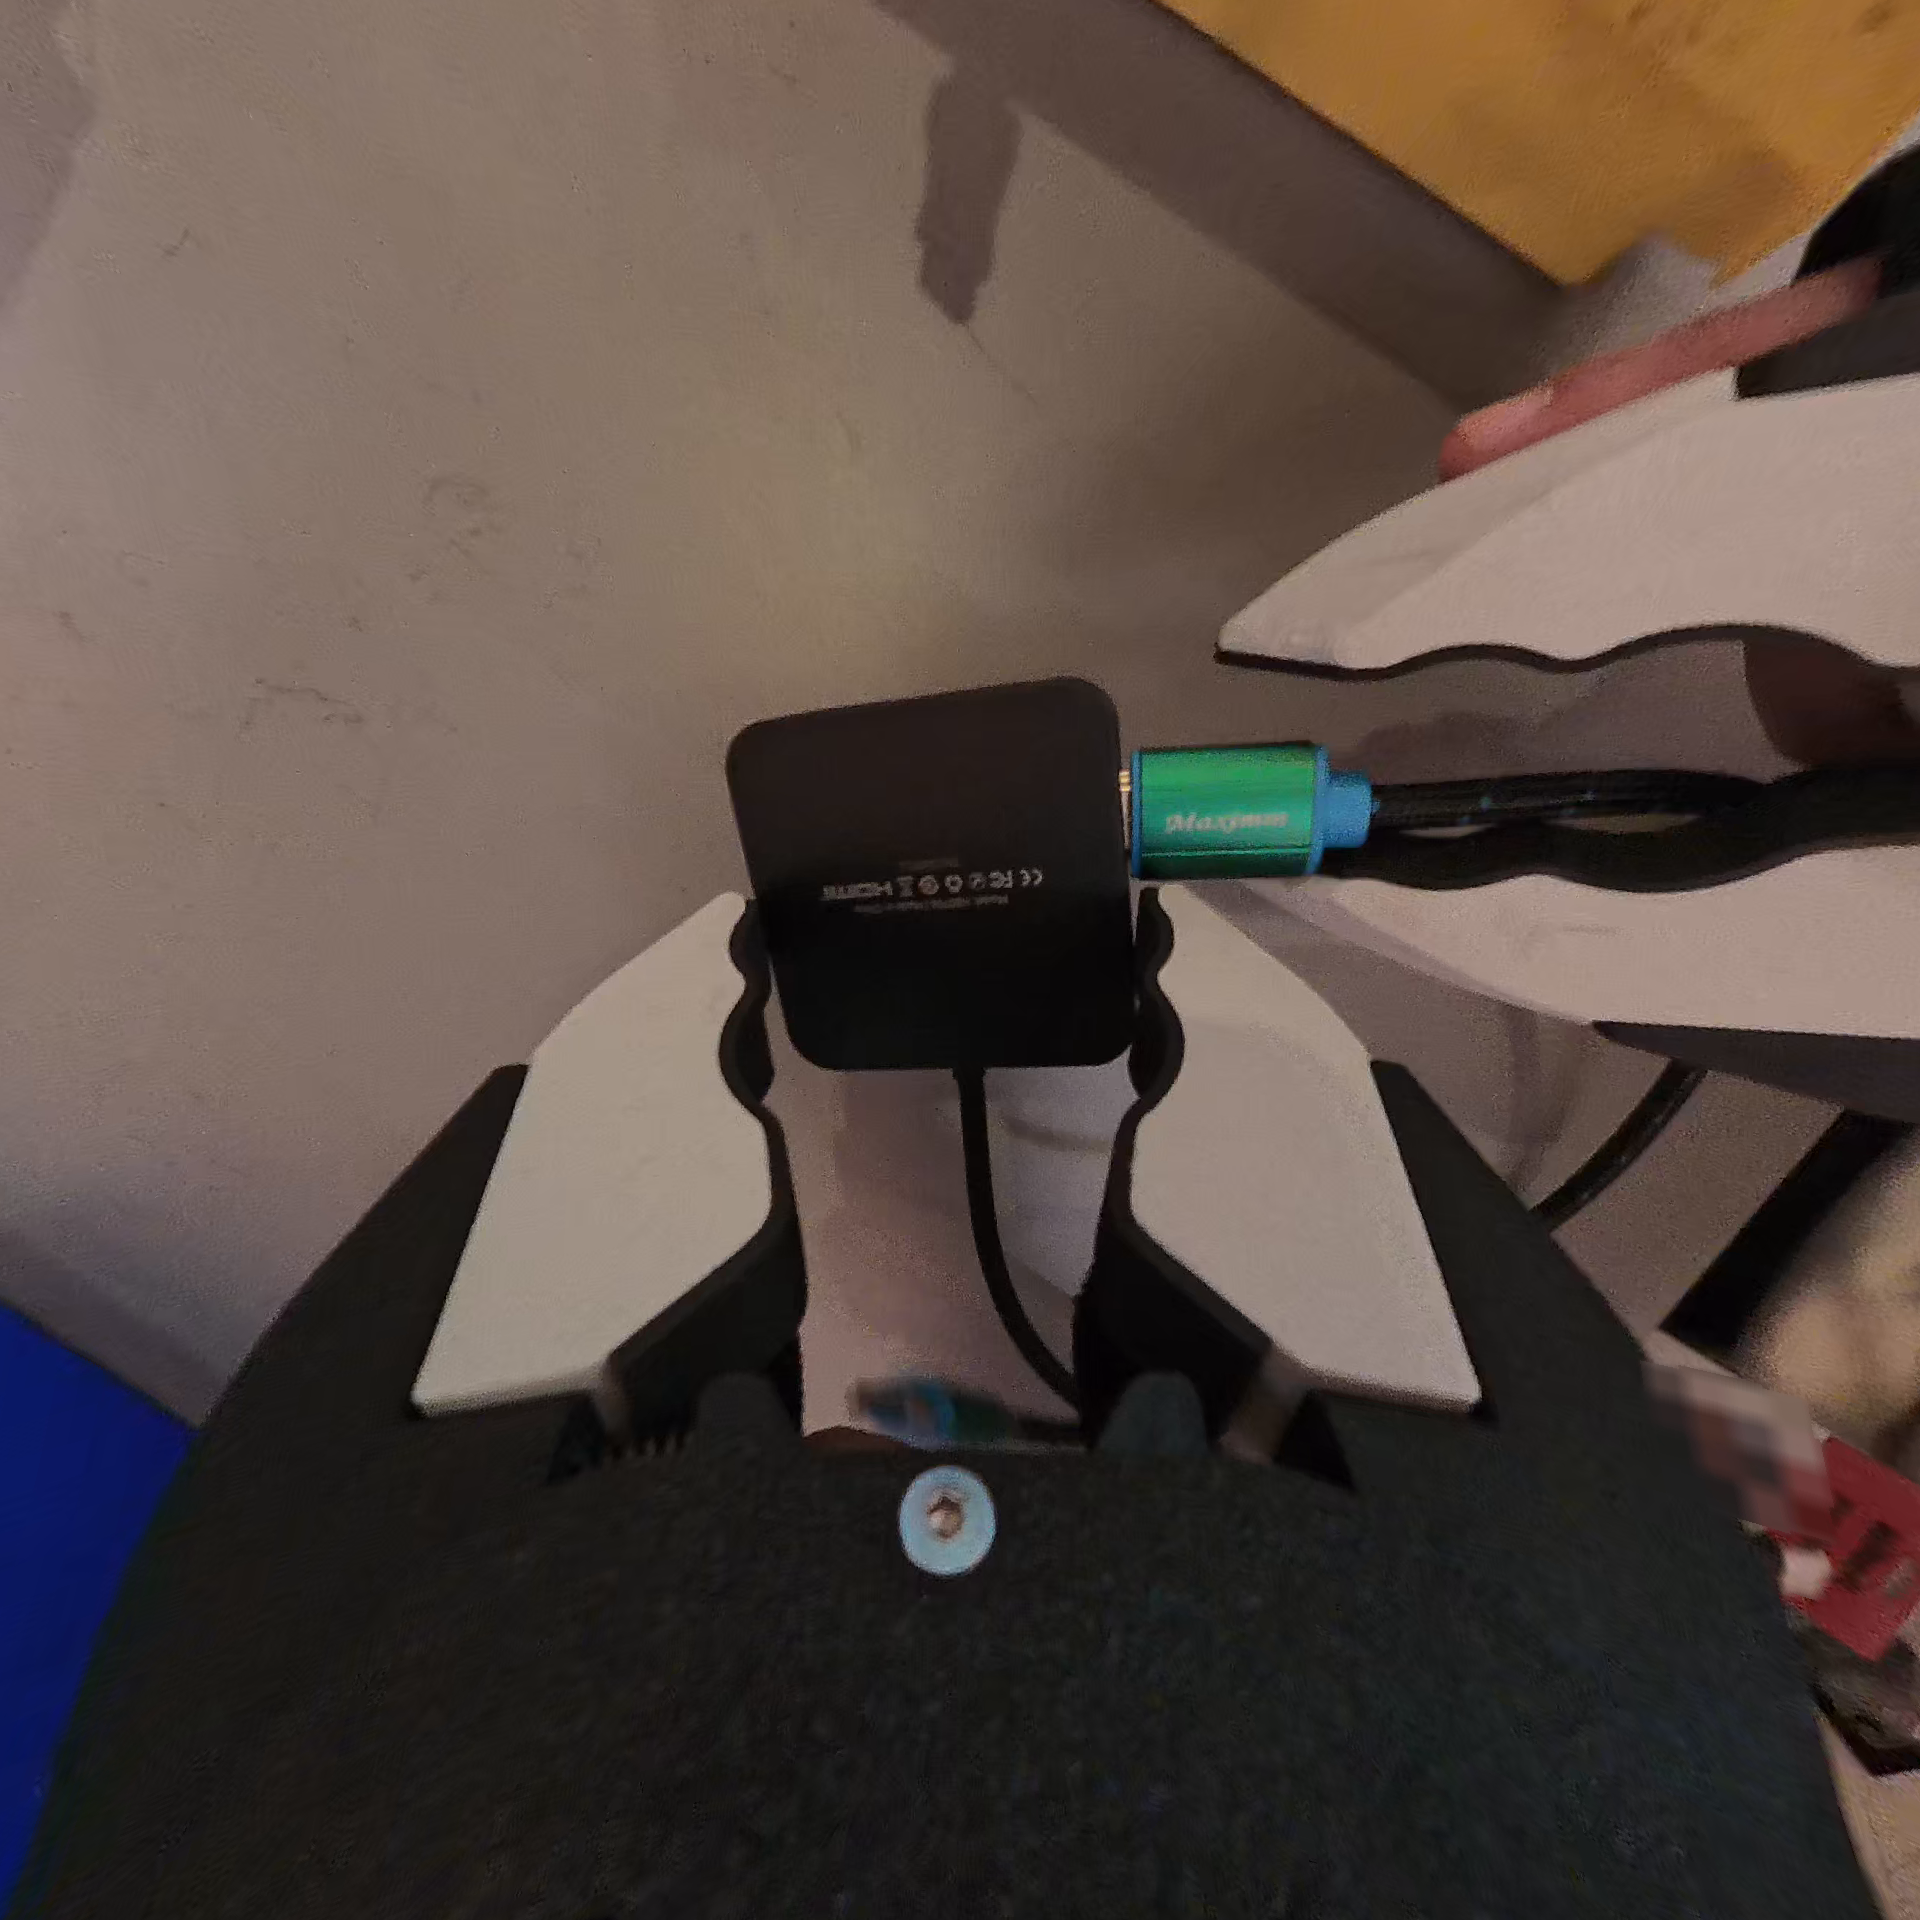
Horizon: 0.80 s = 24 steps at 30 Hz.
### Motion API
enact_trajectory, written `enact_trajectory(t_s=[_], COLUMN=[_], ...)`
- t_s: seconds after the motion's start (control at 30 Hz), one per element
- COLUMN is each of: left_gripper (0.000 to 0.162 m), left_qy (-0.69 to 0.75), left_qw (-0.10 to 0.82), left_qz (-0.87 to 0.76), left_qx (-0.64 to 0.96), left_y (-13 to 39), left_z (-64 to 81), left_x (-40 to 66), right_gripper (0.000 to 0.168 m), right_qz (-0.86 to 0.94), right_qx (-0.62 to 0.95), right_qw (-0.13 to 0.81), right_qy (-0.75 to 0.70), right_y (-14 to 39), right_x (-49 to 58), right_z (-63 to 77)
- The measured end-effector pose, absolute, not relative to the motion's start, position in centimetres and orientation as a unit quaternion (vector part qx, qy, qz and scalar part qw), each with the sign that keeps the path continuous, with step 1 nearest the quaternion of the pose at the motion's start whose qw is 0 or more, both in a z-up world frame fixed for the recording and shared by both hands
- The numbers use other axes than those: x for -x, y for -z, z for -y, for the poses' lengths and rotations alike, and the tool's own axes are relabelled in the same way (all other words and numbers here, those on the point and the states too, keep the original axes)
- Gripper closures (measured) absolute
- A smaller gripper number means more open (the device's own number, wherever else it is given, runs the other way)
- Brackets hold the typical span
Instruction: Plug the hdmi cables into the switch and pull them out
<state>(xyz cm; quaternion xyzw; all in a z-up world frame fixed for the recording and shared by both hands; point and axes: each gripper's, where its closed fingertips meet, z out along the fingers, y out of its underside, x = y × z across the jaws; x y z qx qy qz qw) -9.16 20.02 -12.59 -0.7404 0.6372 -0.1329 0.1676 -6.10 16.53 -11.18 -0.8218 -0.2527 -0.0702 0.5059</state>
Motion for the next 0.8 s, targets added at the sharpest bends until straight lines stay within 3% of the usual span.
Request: enact_trajectory(t_s=[0.2, 0.6, 0.7, 0.8], left_gripper=[0.095, 0.095, 0.096, 0.096], left_qy=[0.139, 0.142, 0.013, 0.151], left_qw=[0.175, 0.195, 0.277, 0.231], left_qz=[-0.636, -0.632, -0.606, -0.570], left_qx=[0.739, 0.736, 0.745, 0.774], left_y=[12.4, 12.8, 12.6, 11.9], left_z=[-20.1, -20.5, -25.8, -26.1], left_x=[9.1, 9.4, 11.4, 12.0], right_gripper=[0.148, 0.148, 0.148, 0.148], right_qz=[0.260, 0.222, 0.228, 0.227], right_qx=[0.786, 0.791, 0.789, 0.784], right_qw=[0.554, 0.565, 0.564, 0.570], right_qy=[0.082, 0.078, 0.090, 0.097], right_y=[10.0, 10.6, 10.7, 10.2], right_x=[7.1, 7.4, 7.3, 6.2], right_z=[-16.5, -16.6, -16.0, -14.4])
